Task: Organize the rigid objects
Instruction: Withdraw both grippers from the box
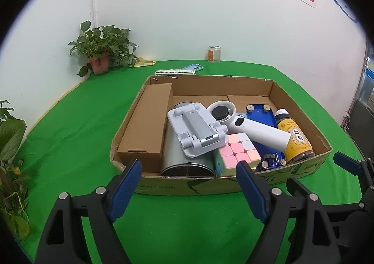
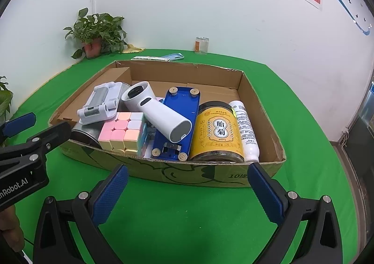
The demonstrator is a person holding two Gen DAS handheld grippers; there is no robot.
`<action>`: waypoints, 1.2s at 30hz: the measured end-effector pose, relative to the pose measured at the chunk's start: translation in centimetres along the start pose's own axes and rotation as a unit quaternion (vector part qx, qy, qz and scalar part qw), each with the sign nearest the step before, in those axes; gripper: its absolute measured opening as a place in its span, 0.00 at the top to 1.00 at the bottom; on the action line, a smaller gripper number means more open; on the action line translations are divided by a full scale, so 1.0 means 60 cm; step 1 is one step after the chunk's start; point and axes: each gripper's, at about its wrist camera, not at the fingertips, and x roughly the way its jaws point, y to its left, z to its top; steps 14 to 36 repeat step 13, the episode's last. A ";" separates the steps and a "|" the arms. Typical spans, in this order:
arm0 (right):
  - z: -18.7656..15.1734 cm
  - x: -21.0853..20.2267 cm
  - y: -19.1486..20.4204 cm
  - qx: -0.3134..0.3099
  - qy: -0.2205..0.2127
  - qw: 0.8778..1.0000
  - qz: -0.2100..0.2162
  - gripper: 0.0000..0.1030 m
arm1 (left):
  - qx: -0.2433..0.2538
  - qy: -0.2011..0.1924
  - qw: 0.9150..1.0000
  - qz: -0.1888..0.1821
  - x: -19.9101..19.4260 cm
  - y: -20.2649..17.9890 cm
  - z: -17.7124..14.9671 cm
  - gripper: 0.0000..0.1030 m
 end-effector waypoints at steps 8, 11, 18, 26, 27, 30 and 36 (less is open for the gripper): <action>-0.002 -0.007 0.005 -0.001 0.002 1.000 -0.006 0.00 | -0.004 0.006 1.000 0.005 0.005 0.004 -0.003 0.20; -0.002 -0.007 0.007 -0.002 0.002 1.000 -0.007 0.01 | -0.003 0.006 1.000 0.005 0.005 0.003 -0.004 0.20; -0.003 -0.007 0.008 -0.002 0.003 1.000 -0.007 0.01 | -0.002 0.009 1.000 0.007 0.008 0.001 -0.004 0.20; -0.003 -0.007 0.008 -0.002 0.003 1.000 -0.007 0.01 | -0.002 0.009 1.000 0.007 0.008 0.001 -0.004 0.20; -0.003 -0.007 0.008 -0.002 0.003 1.000 -0.007 0.01 | -0.002 0.009 1.000 0.007 0.008 0.001 -0.004 0.20; -0.003 -0.007 0.008 -0.002 0.003 1.000 -0.007 0.01 | -0.002 0.009 1.000 0.007 0.008 0.001 -0.004 0.20; -0.003 -0.007 0.008 -0.002 0.003 1.000 -0.007 0.01 | -0.002 0.009 1.000 0.007 0.008 0.001 -0.004 0.20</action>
